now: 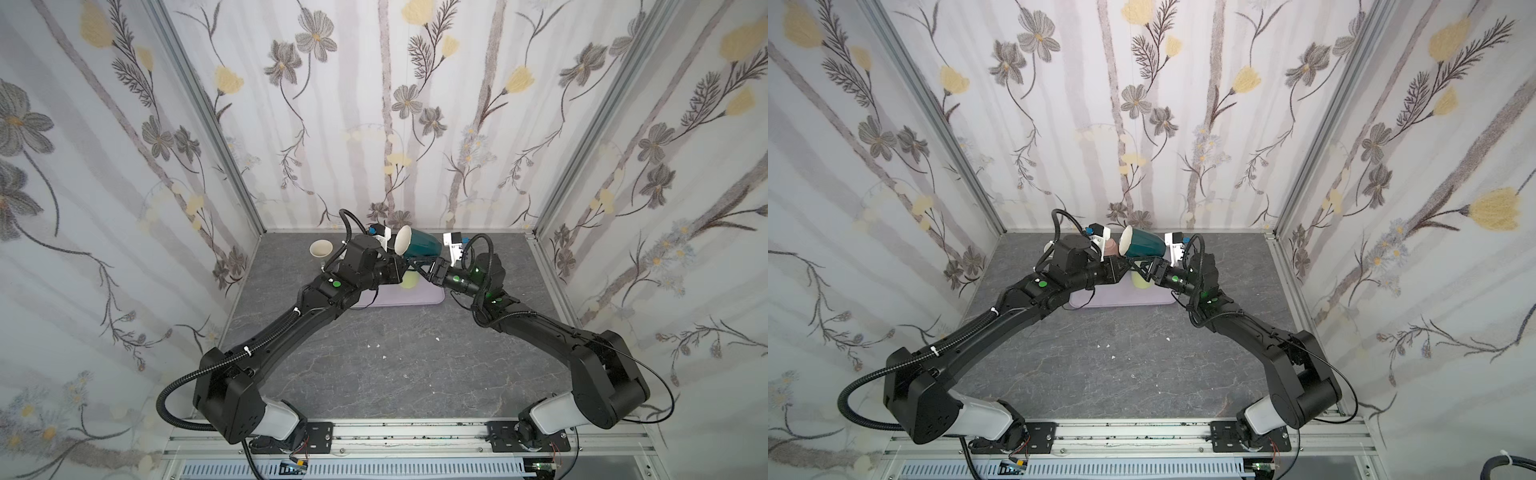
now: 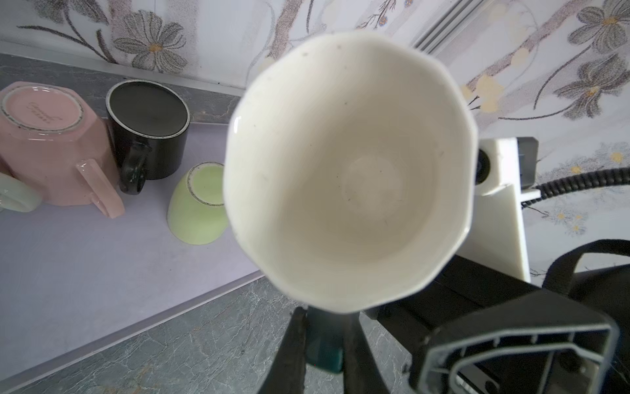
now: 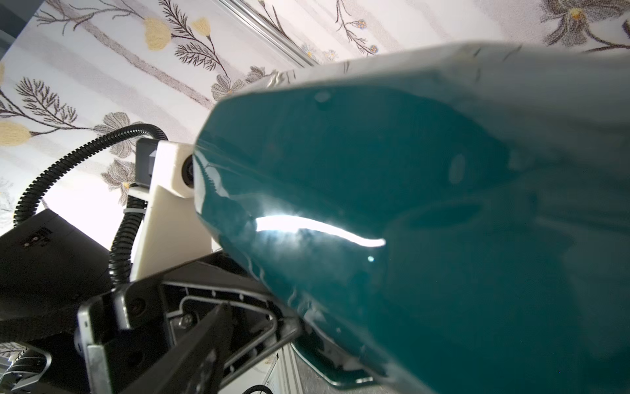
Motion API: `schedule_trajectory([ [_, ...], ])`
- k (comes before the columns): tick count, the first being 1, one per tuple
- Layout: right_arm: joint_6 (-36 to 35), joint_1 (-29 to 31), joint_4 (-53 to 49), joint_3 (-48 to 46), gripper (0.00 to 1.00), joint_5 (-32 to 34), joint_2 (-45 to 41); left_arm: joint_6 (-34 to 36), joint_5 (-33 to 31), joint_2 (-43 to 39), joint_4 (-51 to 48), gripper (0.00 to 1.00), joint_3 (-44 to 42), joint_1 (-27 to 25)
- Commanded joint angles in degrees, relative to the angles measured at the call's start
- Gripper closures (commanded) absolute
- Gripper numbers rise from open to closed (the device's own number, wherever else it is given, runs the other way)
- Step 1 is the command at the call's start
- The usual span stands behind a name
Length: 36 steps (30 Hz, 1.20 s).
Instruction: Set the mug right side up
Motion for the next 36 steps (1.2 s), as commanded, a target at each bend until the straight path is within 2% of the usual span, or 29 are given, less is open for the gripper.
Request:
schedule_trajectory([
  [1, 0.37, -0.19, 4.78, 0.48, 0.15, 0.14, 0.55, 1.34, -0.32, 0.47, 0.88, 1.0, 1.4, -0.11],
  [9, 1.55, -1.05, 5.91, -0.35, 0.15, -0.21, 0.58, 1.63, -0.89, 1.97, -0.86, 1.0, 3.74, -0.05],
  [13, 2.39, -1.28, 6.58, -0.19, 0.21, -0.54, 0.89, 1.16, -0.5, 2.95, -0.9, 1.0, 4.29, -0.06],
  [19, 3.0, -1.55, 7.77, -0.18, 0.39, -0.77, 1.17, 0.65, 0.25, 3.75, -0.66, 1.0, 4.62, -0.04],
  [23, 3.16, -1.91, 8.18, -0.32, 0.59, -0.62, 1.23, 0.58, 0.17, 3.51, -0.5, 1.0, 4.07, -0.05],
  [26, 3.5, -2.1, 9.67, -0.69, 0.64, -0.59, 1.05, 0.58, 0.16, 3.28, -0.05, 1.0, 3.26, -0.07],
  [29, 3.95, -2.08, 11.24, -1.22, 0.8, -0.26, 0.89, 0.29, 0.41, 3.15, 1.01, 1.0, 2.32, -0.05],
  [36, 5.45, -2.09, 16.42, -2.09, 0.83, -1.09, 1.2, -0.3, 1.53, 3.74, 3.63, 1.0, 1.05, -0.07],
])
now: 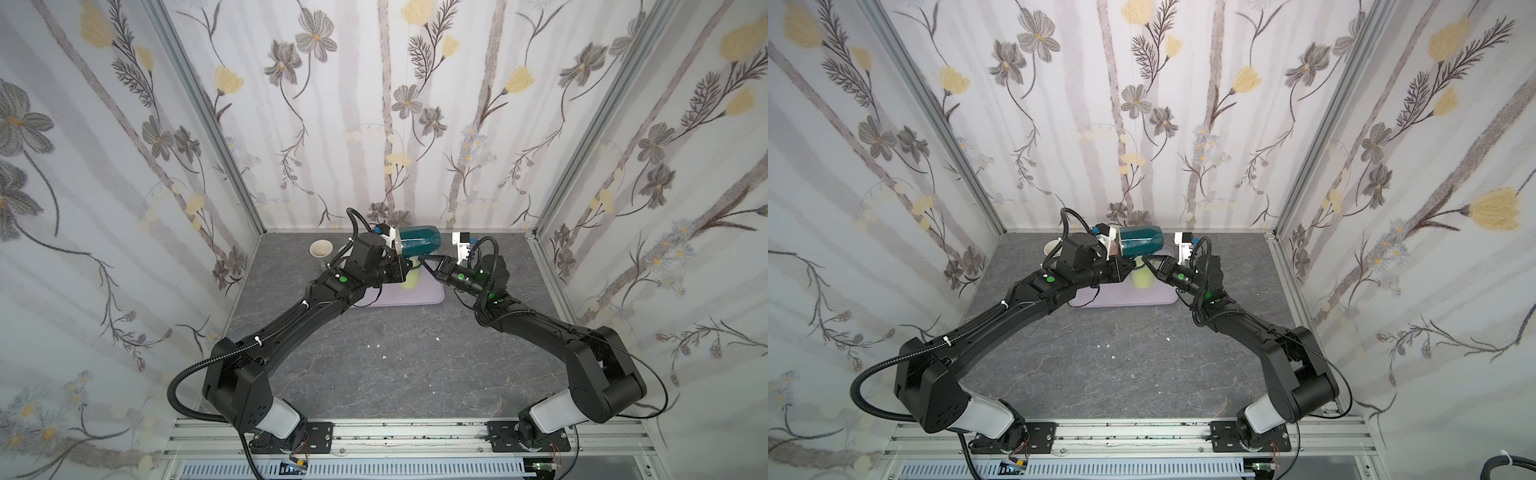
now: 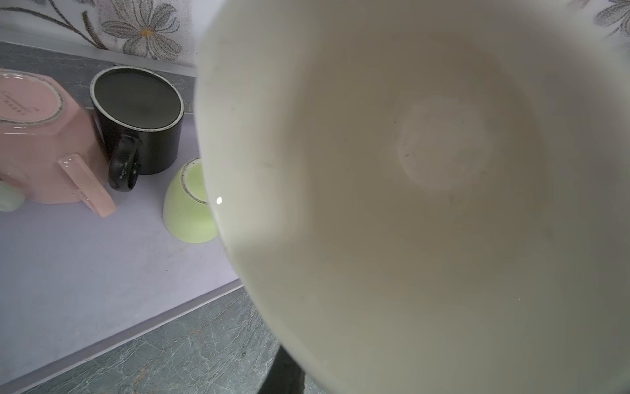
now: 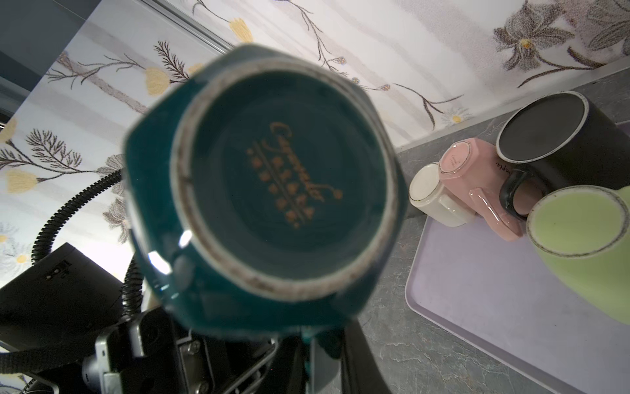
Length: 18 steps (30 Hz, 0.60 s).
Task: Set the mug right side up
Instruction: 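Tilt the dark green mug with the left gripper while the right holds its handle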
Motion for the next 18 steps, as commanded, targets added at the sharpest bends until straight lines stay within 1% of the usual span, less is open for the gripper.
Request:
schedule_trajectory([
  [1, 0.57, 0.14, 10.05, 0.09, 0.86, -3.1, 0.03, -0.59, 0.58, 0.29, 3.95, 1.0, -0.6, 0.1],
  [3, 0.66, 0.19, 10.07, 0.14, 0.89, -3.28, 0.32, -0.74, 0.4, -0.01, 5.04, 1.0, -1.1, 0.13],
  [5, 1.06, 0.2, 10.72, 0.08, 0.94, -3.59, 0.56, -0.92, -0.15, -0.3, 6.19, 1.0, -1.73, 0.31],
  [7, 1.51, 0.2, 11.28, 0.09, 0.95, -3.9, 0.69, -1.22, -0.23, -0.8, 7.92, 1.0, -2.8, 0.68],
  [8, 1.71, 0.17, 11.22, 0.22, 0.95, -3.9, 0.63, -1.42, -0.26, -1.08, 8.98, 0.96, -3.43, 0.71],
  [9, 1.8, 0.17, 11.2, 0.23, 0.95, -4.05, 0.69, -1.53, -0.23, -1.33, 9.83, 0.87, -3.99, 0.86],
  [12, 1.71, 0.17, 10.77, 0.51, 0.96, -4.32, 0.76, -1.5, -0.26, -1.8, 12.12, 0.74, -5.26, 0.97],
  [15, 1.71, 0.21, 10.75, 0.43, 0.98, -4.5, 0.65, -1.59, -0.16, -1.05, 12.22, 0.65, -4.94, 1.2],
  [18, 1.71, 0.26, 10.06, 0.64, 0.98, -4.68, 0.64, -1.73, 0.99, -0.08, 13.33, 0.61, -4.68, 1.37],
])
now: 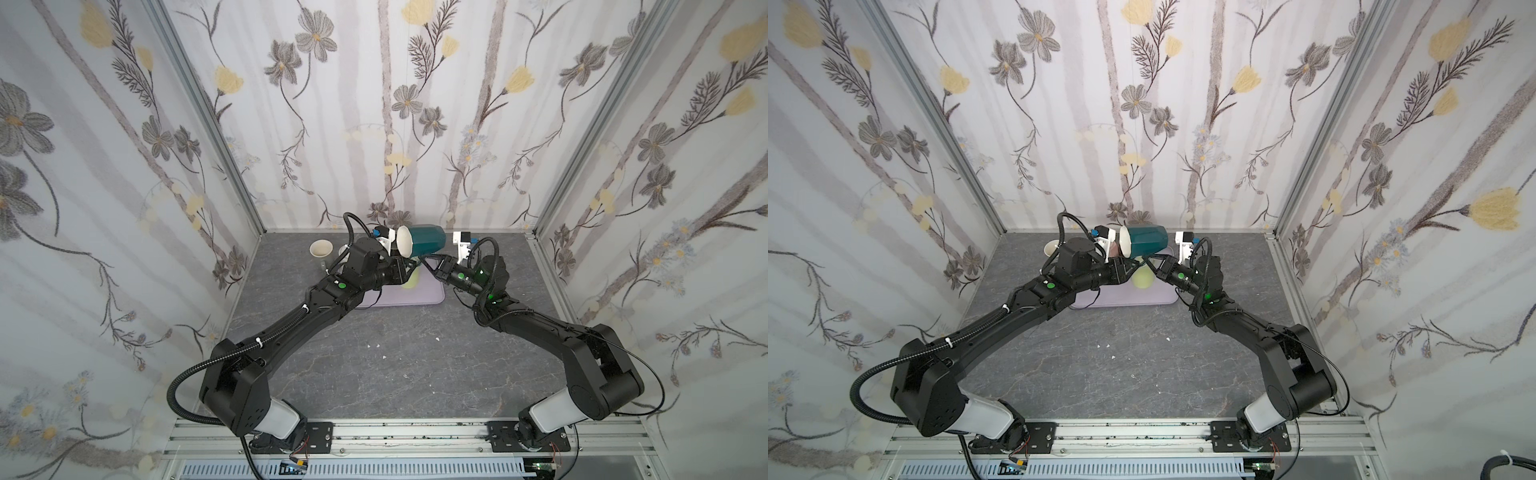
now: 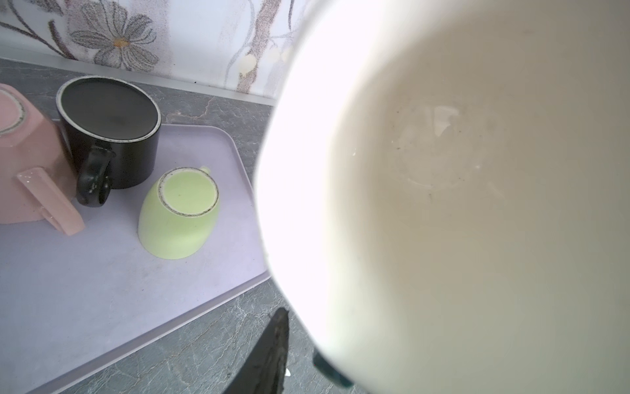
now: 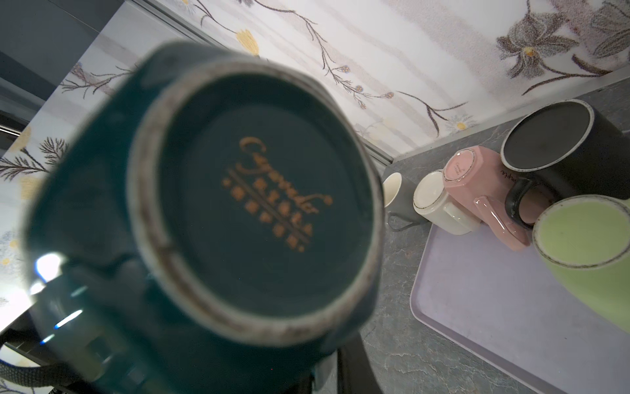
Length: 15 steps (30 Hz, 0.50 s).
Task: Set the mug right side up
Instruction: 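Tilt the dark green mug with the left gripper while the right holds its handle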
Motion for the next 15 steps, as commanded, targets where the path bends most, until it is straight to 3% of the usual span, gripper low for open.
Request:
schedule_trajectory([
  [1, 0.23, 0.26, 7.0, 0.6, 0.98, -5.43, -0.28, -0.86, -1.38, 0.87, 4.45, 0.62, 0.45, 0.41],
  [8, -3.76, 0.87, -1.89, 3.15, 0.97, -5.16, -1.23, 0.47, -3.04, 0.53, 6.59, 0.6, 0.44, 0.53],
  [15, -9.61, 1.83, -17.35, 8.79, 0.95, -3.49, -1.1, 2.6, -1.17, 0.13, 12.19, 0.69, -1.55, 0.51],
])
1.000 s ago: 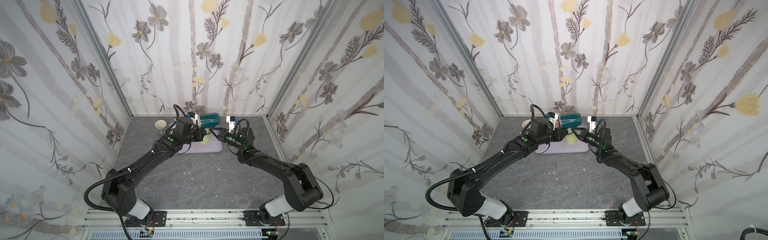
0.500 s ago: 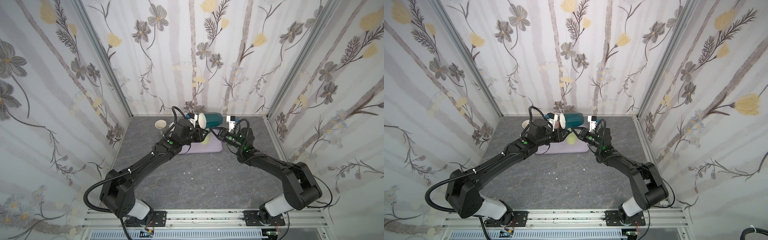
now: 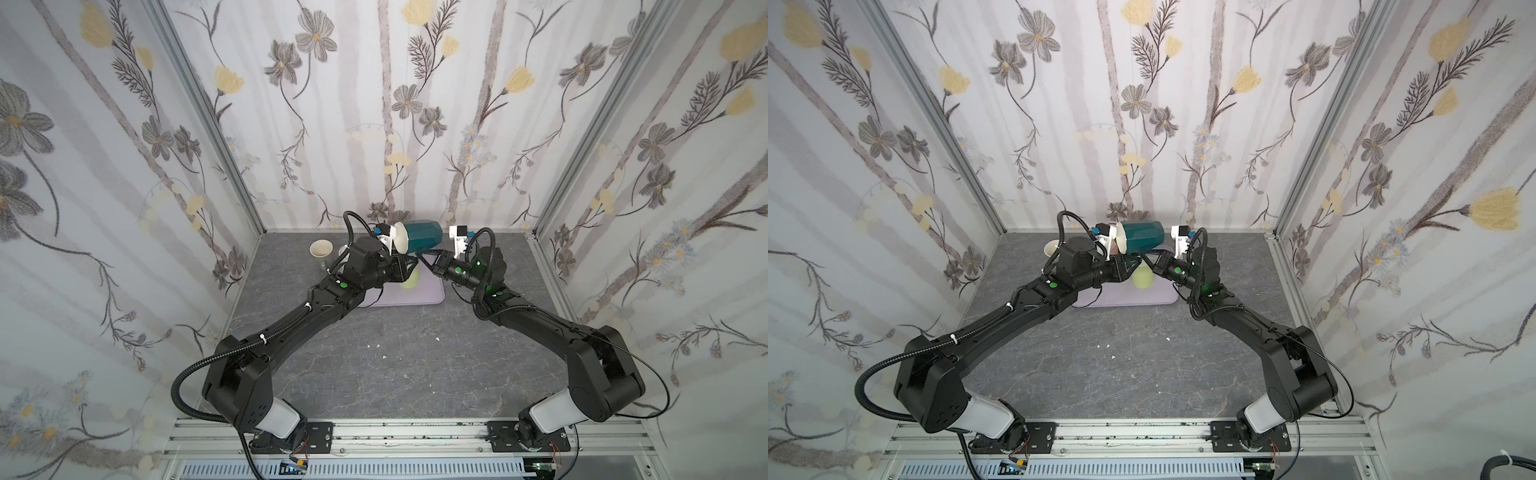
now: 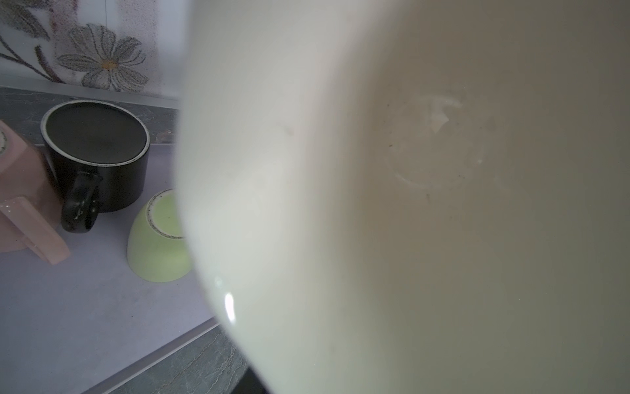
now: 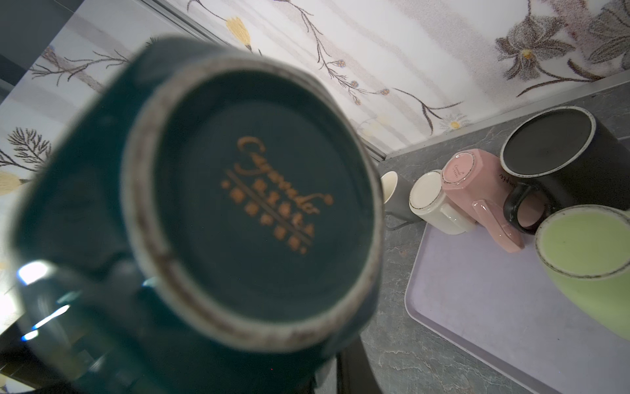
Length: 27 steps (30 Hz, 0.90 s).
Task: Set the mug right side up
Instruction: 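Tilt the dark green mug with the left gripper while the right holds its handle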
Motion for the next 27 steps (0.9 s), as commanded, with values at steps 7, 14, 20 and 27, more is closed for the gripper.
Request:
schedule_trajectory([
  [7, -3.45, 0.74, -7.84, 3.48, 0.95, -4.51, 0.86, 4.04, -3.79, -3.68, 17.65, 0.71, -7.83, 0.28],
  [14, -0.86, 0.91, -6.39, 3.9, 0.97, -5.41, 2.41, 6.8, -3.11, -5.14, 23.53, 0.74, -11.53, 0.29],
  [20, -1.93, 1.67, -9.02, 6.07, 0.97, -5.65, 3.53, 6.59, -3.45, -3.81, 24.56, 0.8, -11.26, 0.36],
  [27, -3.01, 2.24, -10.95, 6.9, 0.96, -5.0, 4.09, 6.01, -4.84, -2.83, 25.65, 1.0, -11.21, 0.27],
])
